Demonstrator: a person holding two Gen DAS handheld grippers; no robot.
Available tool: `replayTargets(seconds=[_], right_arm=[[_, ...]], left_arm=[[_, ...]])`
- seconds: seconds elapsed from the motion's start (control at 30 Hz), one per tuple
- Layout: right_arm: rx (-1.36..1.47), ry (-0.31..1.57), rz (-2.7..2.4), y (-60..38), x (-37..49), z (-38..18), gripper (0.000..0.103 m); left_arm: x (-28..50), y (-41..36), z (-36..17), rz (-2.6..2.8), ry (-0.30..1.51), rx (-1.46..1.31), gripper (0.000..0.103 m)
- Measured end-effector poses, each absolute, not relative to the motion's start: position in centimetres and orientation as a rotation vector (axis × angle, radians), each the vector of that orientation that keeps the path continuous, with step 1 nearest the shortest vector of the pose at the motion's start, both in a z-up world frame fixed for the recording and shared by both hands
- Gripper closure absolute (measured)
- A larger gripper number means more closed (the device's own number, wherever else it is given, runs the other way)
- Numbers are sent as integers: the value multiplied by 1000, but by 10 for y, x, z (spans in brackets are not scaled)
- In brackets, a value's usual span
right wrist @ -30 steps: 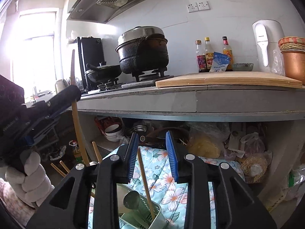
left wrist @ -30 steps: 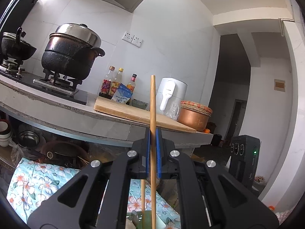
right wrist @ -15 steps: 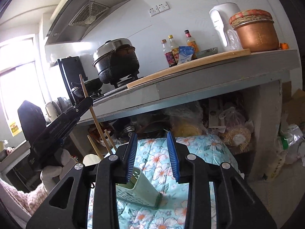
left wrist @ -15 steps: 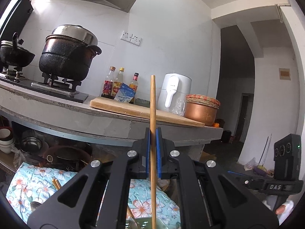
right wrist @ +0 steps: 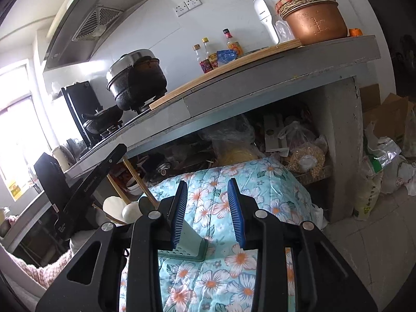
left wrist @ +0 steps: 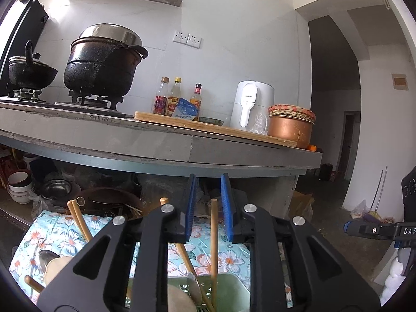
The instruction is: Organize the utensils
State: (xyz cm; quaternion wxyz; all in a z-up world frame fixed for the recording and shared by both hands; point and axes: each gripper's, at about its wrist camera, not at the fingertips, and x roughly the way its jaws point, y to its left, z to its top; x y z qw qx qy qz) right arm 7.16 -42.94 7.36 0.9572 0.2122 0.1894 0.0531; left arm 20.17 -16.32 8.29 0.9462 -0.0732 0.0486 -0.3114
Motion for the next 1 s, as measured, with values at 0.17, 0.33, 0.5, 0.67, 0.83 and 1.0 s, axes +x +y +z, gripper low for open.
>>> replayTargets(seconds=[0.17, 0.33, 0.5, 0.67, 0.83, 1.0], right_arm=[[420, 404, 130, -417, 68, 75, 71], [332, 437, 143, -384, 61, 77, 50], [234, 455, 116, -343, 49, 79, 21], [169, 464, 73, -311, 34, 78, 6], [136, 524, 32, -290, 30, 72, 6], [140, 602, -32, -285, 33, 62, 6]], left_arm=[[182, -145, 95, -636, 93, -151, 63], [151, -119, 105, -634, 106, -108, 38], [129, -100, 95, -604, 271, -40, 30], [108, -88, 75, -443, 387, 25, 17], [105, -77, 60, -270, 493, 20, 13], [98, -67, 55, -202, 517, -8, 11]])
